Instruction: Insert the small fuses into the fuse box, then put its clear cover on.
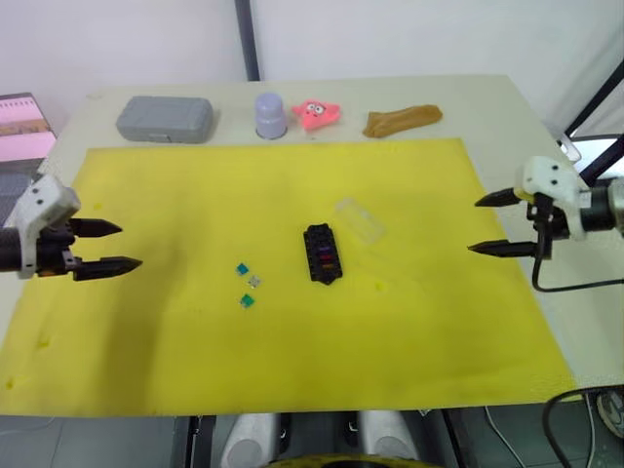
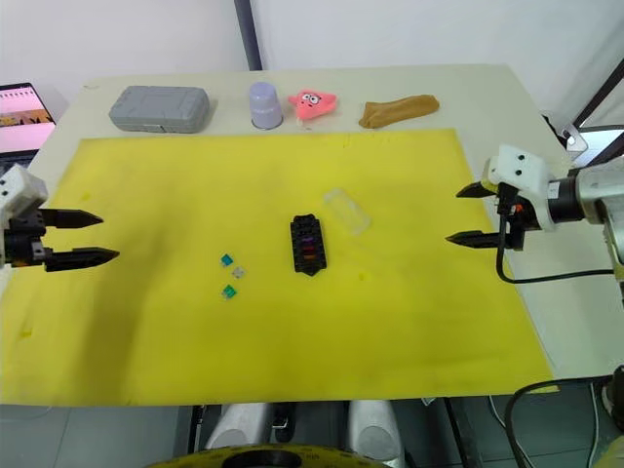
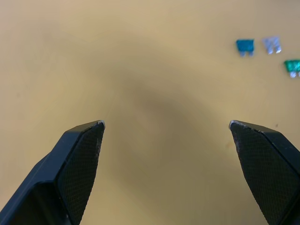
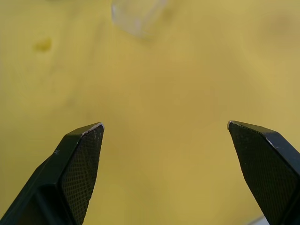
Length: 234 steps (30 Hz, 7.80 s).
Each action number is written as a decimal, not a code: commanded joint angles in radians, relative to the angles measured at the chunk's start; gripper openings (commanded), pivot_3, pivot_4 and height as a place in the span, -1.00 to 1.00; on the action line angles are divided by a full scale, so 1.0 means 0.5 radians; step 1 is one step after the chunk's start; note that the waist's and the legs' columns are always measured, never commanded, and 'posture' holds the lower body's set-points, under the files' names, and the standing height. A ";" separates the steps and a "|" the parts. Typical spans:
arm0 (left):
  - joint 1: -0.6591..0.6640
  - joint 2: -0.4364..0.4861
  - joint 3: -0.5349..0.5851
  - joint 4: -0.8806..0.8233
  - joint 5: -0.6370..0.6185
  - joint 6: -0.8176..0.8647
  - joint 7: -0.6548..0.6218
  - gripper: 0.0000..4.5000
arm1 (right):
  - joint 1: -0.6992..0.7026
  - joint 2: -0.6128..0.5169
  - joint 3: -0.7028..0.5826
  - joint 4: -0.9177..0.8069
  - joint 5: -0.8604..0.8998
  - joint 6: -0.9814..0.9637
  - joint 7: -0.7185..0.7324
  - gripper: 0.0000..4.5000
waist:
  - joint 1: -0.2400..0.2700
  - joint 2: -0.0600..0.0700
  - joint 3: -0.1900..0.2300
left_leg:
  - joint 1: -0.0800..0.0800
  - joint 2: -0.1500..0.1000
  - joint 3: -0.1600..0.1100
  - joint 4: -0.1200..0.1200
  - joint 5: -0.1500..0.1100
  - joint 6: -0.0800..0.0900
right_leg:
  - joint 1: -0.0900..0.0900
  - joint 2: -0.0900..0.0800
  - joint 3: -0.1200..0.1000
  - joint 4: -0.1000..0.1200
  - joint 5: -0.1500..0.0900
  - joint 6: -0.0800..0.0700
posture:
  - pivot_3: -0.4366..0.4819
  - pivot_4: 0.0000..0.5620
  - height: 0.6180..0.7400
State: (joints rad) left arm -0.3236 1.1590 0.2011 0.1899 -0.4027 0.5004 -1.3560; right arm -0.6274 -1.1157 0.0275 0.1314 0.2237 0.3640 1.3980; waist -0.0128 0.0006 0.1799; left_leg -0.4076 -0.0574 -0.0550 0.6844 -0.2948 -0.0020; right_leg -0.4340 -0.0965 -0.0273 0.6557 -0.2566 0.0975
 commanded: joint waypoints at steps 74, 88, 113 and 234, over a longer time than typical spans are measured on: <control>-0.624 -0.888 -0.669 0.874 -0.085 0.958 -0.256 -0.98 | -0.331 0.544 0.364 -1.170 0.384 0.626 -0.346 1.00 | 0.004 -0.004 -0.002 | 0.002 -0.005 -0.003 0.004 0.004 -0.007 | 0.001 -0.001 -0.002 0.011 0.000 0.000 | -0.05 -0.47 0.85; -0.598 -0.851 -0.565 0.832 -0.112 0.948 -0.213 -0.98 | -0.335 0.561 0.375 -1.150 0.377 0.618 -0.360 1.00 | 0.001 -0.003 -0.003 | 0.003 -0.004 -0.003 0.004 0.003 -0.005 | 0.001 -0.001 -0.002 0.012 0.000 0.000 | -0.05 -0.47 0.85; -0.885 -0.962 -0.307 -0.674 -0.672 0.905 0.149 -1.00 | -0.716 0.917 0.069 -0.766 1.044 1.797 -0.822 0.65 | 0.000 -0.005 -0.002 | -0.001 -0.003 -0.005 0.004 0.007 -0.011 | -0.001 -0.002 0.001 0.008 0.000 0.000 | -0.05 -0.47 0.85; -0.634 -1.021 -0.980 -0.330 0.404 -0.252 0.380 0.98 | -1.144 1.155 1.294 0.135 -0.669 0.460 0.048 -1.00 | -0.004 -0.005 -0.001 | -0.003 -0.004 -0.001 0.002 0.007 -0.012 | -0.010 0.004 0.000 0.013 0.000 0.000 | -0.05 -0.47 0.85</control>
State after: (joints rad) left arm -0.6271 0.6516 -0.3099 0.0264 -0.2066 0.3990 -1.1690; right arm -1.1859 -0.5455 0.7023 0.2029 -0.0980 0.6034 1.4201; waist -0.0147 -0.0017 0.1793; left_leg -0.4091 -0.0596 -0.0553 0.6854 -0.2911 -0.0081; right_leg -0.4390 -0.0944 -0.0274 0.6623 -0.2566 0.0974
